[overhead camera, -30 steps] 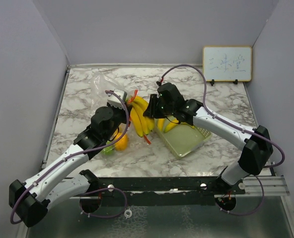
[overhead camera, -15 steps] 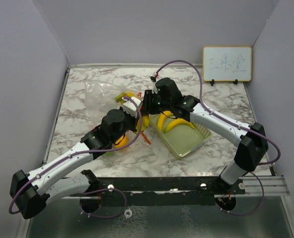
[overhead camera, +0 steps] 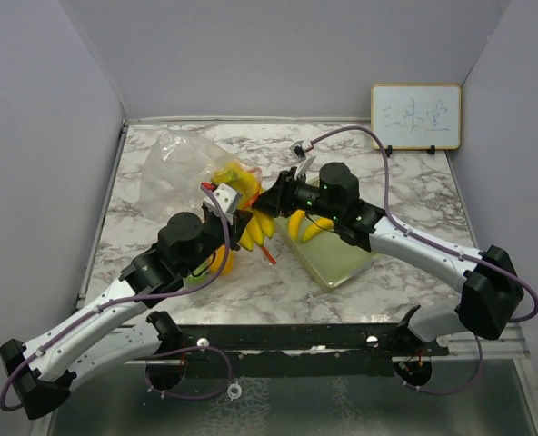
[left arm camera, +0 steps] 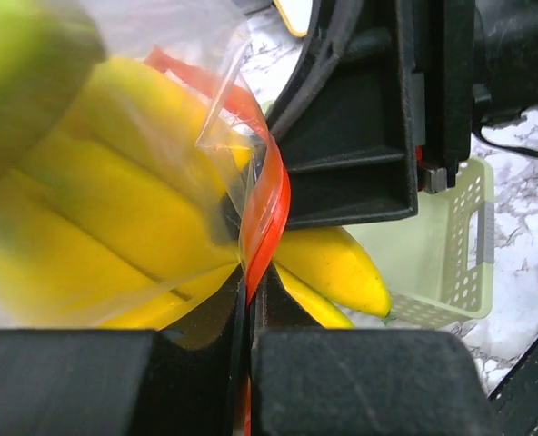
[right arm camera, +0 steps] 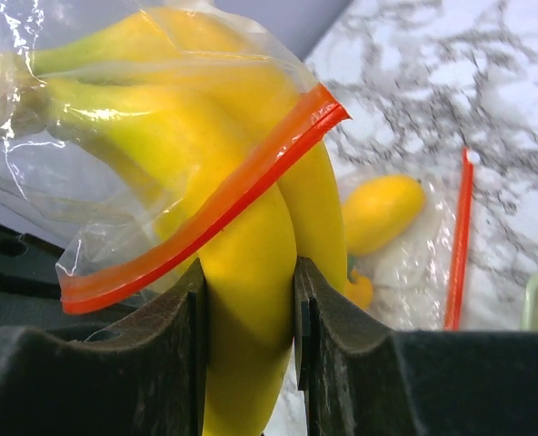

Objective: Place the food in the zip-top bag and seal the zipper
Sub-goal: Place the fake fruit in the zipper food storage bag.

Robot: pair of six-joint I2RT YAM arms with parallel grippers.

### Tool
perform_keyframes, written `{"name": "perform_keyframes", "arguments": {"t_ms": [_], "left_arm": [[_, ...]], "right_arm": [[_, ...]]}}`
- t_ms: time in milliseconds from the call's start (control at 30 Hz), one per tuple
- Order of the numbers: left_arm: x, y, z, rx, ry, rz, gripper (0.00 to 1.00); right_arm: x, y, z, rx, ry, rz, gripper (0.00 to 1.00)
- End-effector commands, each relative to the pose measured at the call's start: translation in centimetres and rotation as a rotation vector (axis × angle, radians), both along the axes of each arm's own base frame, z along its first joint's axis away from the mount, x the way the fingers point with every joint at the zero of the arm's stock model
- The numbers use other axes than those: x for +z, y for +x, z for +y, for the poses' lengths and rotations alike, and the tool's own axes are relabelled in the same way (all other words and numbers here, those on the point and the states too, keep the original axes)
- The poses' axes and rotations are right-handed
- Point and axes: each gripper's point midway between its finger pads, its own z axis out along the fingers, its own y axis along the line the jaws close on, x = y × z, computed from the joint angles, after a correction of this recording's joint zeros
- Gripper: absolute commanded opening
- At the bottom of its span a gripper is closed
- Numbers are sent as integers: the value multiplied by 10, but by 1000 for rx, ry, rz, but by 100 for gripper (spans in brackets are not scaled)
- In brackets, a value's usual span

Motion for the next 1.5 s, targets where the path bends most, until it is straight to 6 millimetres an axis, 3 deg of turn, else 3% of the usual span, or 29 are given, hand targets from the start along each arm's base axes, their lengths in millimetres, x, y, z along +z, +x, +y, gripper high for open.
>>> {"name": "perform_keyframes", "arguments": {"t_ms": [0, 133, 367, 667, 900, 1033, 1100, 1300, 1367, 1467], "left_arm": [[16, -3, 9, 12, 28, -7, 0], [24, -9, -4, -49, -19, 5, 0], [-1, -23, -12, -108, -62, 87, 0], [-15, -42, -28, -220, -148, 127, 0], [-29, -44, -38, -247, -178, 169, 0], [-23, -33, -36, -198, -203, 130, 0], [-21, -29, -40, -197, -221, 121, 0], [-37, -36, -72, -297, -270, 209, 0], [-45, -39, -78, -307, -259, 228, 0], [-42, -36, -80, -279, -248, 218, 0]], "right_arm": [[96, -30, -2, 113, 314, -252, 2], [112, -27, -17, 23, 450, -282, 2], [151, -20, -29, -49, 576, -367, 2], [169, -13, -31, -75, 650, -364, 2], [180, -4, -49, -153, 755, -315, 2], [168, 2, -46, -165, 761, -202, 2], [152, 8, -46, -194, 770, -112, 2], [112, 38, -52, -379, 691, 68, 2], [116, 41, -47, -376, 642, 33, 2], [111, 41, -35, -339, 543, 19, 2]]}}
